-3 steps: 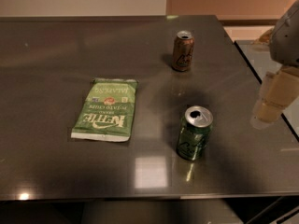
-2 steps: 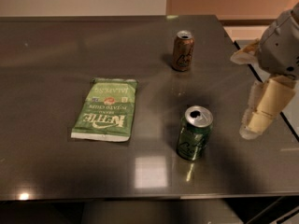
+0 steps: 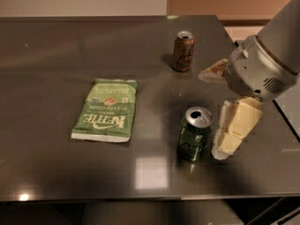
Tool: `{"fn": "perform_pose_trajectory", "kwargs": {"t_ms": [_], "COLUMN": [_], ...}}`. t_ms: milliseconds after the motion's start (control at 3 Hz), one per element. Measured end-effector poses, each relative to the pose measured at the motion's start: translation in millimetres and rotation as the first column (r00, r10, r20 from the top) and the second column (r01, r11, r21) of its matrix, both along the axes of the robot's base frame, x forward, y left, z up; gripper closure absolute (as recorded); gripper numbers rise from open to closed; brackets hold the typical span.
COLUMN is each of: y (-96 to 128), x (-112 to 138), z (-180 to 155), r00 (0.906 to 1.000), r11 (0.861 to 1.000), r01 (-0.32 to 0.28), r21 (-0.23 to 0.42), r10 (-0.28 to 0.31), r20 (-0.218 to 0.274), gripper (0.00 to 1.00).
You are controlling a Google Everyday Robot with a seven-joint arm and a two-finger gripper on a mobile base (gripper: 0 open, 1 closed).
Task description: Pick green can
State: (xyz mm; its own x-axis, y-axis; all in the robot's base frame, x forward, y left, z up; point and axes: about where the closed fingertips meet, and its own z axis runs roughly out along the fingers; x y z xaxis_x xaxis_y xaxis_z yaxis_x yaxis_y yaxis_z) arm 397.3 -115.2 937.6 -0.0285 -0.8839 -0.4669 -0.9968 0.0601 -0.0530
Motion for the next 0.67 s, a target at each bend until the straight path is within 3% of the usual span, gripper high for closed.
{"fn": "perform_pose_trajectory", "kwargs": {"t_ms": [667], "y": [5.4], "x": [2.1], "z": [-24.7], "r00": [0.9999], "r11": [1.000], "r01": [-0.010], "r21": [0.000], "r10": [0.010], "r20": [-0.005], "gripper": [0.00]}}
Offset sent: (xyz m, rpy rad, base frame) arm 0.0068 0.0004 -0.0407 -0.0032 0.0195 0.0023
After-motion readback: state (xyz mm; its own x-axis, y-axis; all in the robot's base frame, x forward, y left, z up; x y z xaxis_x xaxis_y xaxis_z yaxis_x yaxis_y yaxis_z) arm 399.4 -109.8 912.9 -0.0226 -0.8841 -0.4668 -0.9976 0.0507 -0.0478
